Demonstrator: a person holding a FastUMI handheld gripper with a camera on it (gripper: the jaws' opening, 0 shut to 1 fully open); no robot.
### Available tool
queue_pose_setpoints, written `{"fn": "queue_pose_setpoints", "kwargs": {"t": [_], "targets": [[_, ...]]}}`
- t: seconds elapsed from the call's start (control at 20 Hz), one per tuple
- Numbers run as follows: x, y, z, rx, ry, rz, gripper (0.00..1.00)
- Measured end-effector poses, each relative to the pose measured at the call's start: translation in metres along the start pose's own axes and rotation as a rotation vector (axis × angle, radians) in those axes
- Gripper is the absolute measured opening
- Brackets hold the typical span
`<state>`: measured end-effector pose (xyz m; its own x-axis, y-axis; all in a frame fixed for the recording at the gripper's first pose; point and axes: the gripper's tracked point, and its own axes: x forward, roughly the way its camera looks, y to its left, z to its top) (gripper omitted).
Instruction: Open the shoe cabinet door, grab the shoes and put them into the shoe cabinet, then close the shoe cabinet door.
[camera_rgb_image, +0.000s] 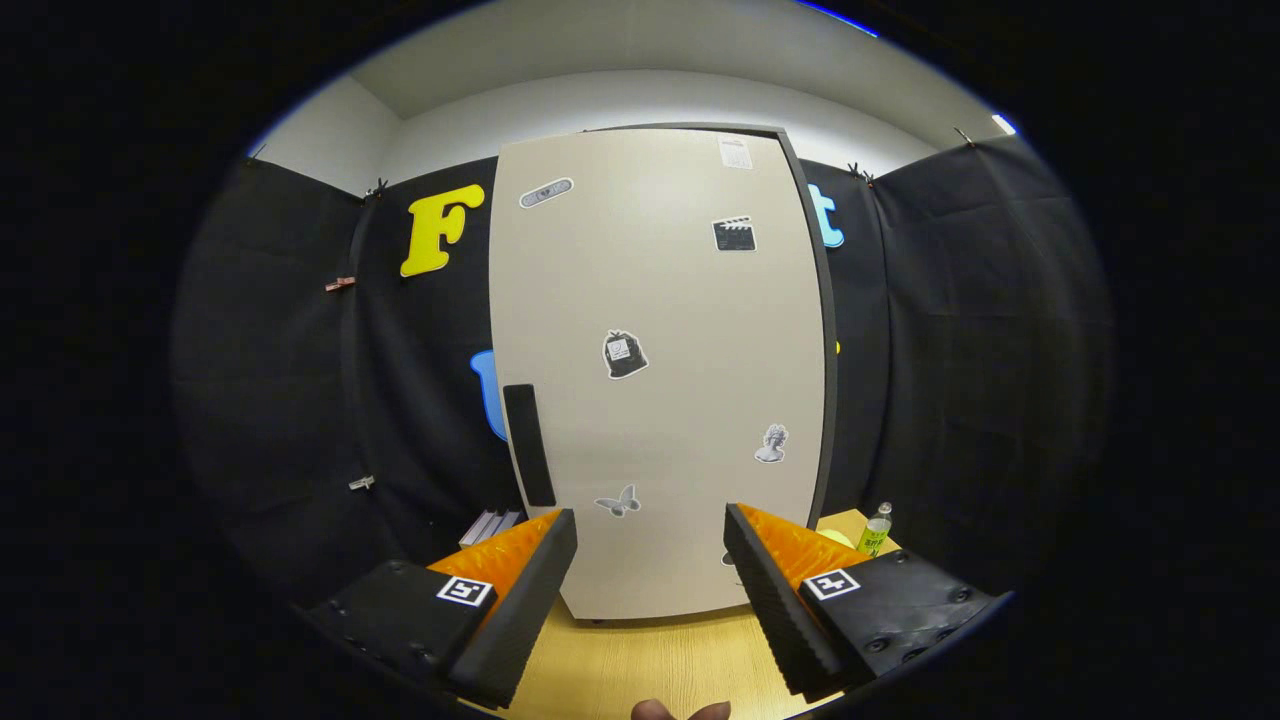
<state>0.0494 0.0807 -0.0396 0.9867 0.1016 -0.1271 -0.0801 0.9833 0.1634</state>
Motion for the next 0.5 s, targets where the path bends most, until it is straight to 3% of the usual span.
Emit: {"fn": "queue_pose_setpoints", "kwargs": {"t": [0.5], "targets": [[0.0002, -0.002, -0.0005, 0.005, 0.002, 0.003, 0.97]]}}
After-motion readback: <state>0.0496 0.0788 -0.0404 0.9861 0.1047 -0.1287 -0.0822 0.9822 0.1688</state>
